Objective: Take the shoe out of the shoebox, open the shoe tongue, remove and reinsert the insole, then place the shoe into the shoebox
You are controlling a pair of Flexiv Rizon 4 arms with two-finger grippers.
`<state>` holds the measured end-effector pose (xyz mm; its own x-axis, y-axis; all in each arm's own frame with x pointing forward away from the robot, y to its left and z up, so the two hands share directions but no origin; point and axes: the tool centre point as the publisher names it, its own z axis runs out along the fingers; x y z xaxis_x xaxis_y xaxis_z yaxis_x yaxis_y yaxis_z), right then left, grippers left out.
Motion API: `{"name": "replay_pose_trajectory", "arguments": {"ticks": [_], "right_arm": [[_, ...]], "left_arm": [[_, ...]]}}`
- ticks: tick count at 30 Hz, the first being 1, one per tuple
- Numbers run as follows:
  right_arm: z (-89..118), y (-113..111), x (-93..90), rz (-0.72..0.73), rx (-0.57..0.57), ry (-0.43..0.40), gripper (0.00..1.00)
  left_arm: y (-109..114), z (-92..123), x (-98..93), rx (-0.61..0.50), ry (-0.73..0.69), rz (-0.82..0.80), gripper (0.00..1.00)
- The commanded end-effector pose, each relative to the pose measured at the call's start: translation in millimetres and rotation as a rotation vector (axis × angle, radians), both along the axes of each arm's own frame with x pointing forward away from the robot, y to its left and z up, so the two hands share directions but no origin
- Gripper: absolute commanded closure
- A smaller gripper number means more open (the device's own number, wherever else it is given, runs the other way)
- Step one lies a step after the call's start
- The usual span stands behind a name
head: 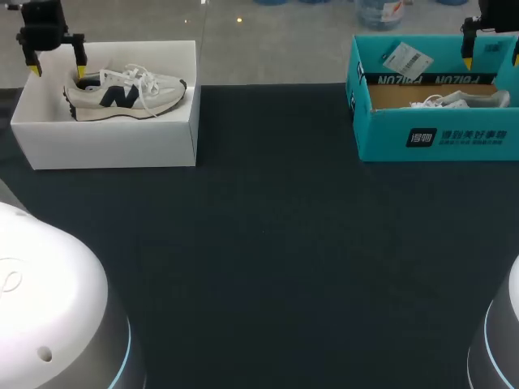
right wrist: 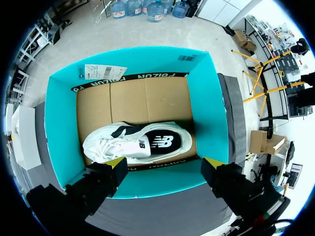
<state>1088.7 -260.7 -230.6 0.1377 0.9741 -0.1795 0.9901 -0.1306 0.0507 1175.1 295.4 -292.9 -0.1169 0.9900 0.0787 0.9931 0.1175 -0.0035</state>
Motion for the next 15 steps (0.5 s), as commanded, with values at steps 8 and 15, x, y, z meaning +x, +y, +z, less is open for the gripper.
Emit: {"name": "replay_pose_trajectory", "arguments": {"ticks": [8,15], "right_arm": [[0,0,-1.0,0.000,0.001,-0.002,0.00],[0,0,-1.0,0.000,0.001,-0.002,0.00]], "left_arm": [[5,-21,30.3,-0.002,0.119,0.012,0.00],[7,-37,32.6,0.006,0.142,0.021,0.00]]}}
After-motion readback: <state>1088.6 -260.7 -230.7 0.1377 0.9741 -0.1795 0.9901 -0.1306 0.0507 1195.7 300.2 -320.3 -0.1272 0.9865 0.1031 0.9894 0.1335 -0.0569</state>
